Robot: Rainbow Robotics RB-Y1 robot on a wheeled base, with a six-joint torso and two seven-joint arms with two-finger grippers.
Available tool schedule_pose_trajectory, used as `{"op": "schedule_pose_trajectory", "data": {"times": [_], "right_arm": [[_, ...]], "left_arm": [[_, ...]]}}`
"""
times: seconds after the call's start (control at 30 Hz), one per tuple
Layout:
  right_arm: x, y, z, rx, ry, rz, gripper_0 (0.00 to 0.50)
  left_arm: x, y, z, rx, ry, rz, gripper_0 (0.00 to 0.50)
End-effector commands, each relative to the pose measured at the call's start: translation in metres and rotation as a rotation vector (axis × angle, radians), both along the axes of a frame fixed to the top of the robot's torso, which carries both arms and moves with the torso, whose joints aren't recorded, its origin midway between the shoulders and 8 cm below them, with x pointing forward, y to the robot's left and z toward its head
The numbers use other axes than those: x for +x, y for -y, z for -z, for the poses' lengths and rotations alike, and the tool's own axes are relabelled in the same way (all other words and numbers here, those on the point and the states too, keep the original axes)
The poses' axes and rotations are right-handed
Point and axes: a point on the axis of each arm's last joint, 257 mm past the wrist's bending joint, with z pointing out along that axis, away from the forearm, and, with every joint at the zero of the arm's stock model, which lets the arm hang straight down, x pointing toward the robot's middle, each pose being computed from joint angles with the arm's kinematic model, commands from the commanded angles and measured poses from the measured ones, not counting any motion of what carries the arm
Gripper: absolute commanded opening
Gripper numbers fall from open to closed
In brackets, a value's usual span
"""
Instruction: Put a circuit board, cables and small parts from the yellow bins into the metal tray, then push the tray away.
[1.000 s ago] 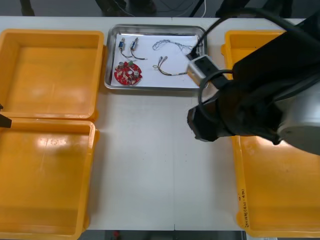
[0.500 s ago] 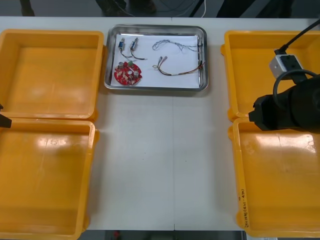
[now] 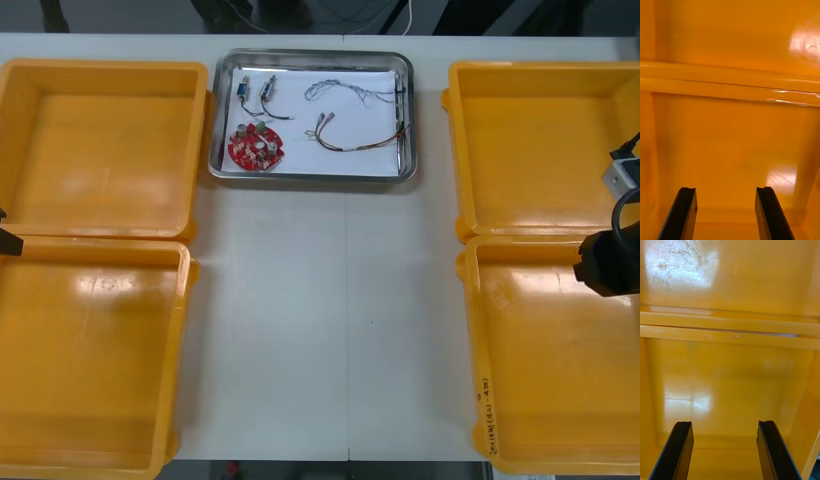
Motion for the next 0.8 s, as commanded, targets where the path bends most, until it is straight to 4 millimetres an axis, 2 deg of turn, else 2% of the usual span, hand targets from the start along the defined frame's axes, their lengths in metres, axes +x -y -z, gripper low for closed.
{"op": "schedule_pose_trajectory", "data": {"times": [0.03, 0.2, 0.37, 0.8], "right_arm": [[0.006, 0.027, -0.011, 0.009, 0.021, 0.044, 0.452], [0.015, 0.033, -0.018, 0.088, 0.035, 0.06, 0.451], [0.021, 0.042, -0.025, 0.081, 0.044, 0.068, 0.452], [0.023, 0.055, -0.025, 0.113, 0.025, 0.12, 0.451]], "left_arm": [[-0.005, -0.008, -0.01, 0.064, 0.017, 0.072, 0.5], [-0.005, -0.008, -0.01, 0.064, 0.017, 0.072, 0.5], [-0.005, -0.008, -0.01, 0.064, 0.017, 0.072, 0.5], [-0.005, -0.008, -0.01, 0.064, 0.017, 0.072, 0.5]]}}
